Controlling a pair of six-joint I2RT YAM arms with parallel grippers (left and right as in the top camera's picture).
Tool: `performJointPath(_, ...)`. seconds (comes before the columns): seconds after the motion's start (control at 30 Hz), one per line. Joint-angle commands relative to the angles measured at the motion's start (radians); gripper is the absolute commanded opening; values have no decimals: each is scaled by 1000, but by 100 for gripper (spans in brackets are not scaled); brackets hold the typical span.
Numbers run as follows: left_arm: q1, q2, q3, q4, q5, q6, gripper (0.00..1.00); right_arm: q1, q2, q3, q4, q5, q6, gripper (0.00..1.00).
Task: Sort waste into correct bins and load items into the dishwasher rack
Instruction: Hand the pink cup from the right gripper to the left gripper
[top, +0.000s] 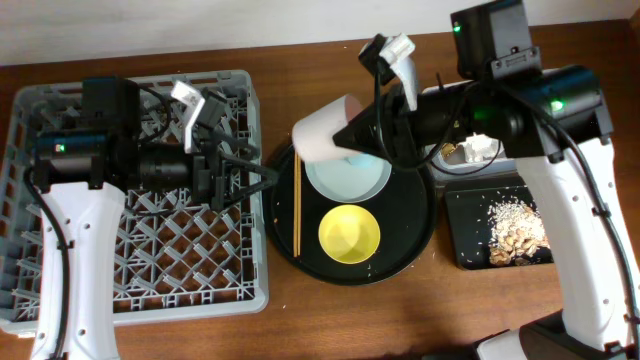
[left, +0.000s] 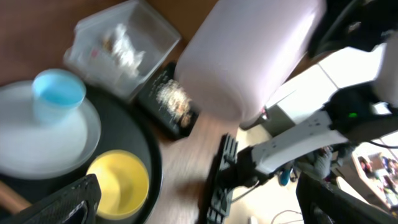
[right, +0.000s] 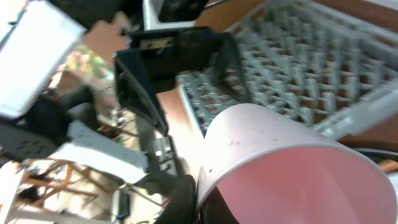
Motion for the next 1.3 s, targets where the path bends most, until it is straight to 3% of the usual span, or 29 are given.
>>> performJointPath(0.0, 0, 2, -1, 17, 119, 46, 99, 35, 4, -2, -3, -114, -108, 4)
performJointPath(0.23, -1, 2, -1, 46, 205, 46, 98, 131, 31, -2, 36, -90, -137, 4)
performJointPath(0.53, -1, 2, -1, 38, 195, 45, 80, 170, 90, -2, 159, -90, -133, 4)
performJointPath(0.83, -1, 2, -1, 8, 153, 46, 79, 168, 90, -2, 230, 14, -53, 4)
performJointPath(0.87, -1, 2, -1, 8, 146, 46, 76, 168, 90, -2, 230, 19, -53, 4)
performJointPath(0.93, -1, 2, -1, 8, 113, 46, 44, 168, 90, -2, 229, 19, -45, 4)
performJointPath(1.0, -1, 2, -1, 8, 111, 45, 43, 168, 90, -2, 222, 19, -45, 4)
performJointPath(1.03, -1, 2, -1, 9, 111, 46, 42, 168, 90, -2, 217, 19, -45, 8)
performJointPath(1.1, 0, 2, -1, 8, 111, 45, 42, 162, 89, -2, 215, 19, -45, 34)
performJointPath(1.13, 0, 2, -1, 8, 111, 45, 43, 150, 85, -1, 216, 19, -41, 38)
performJointPath(1.27, 0, 2, -1, 9, 111, 45, 43, 33, 80, -2, 214, 16, 25, 39)
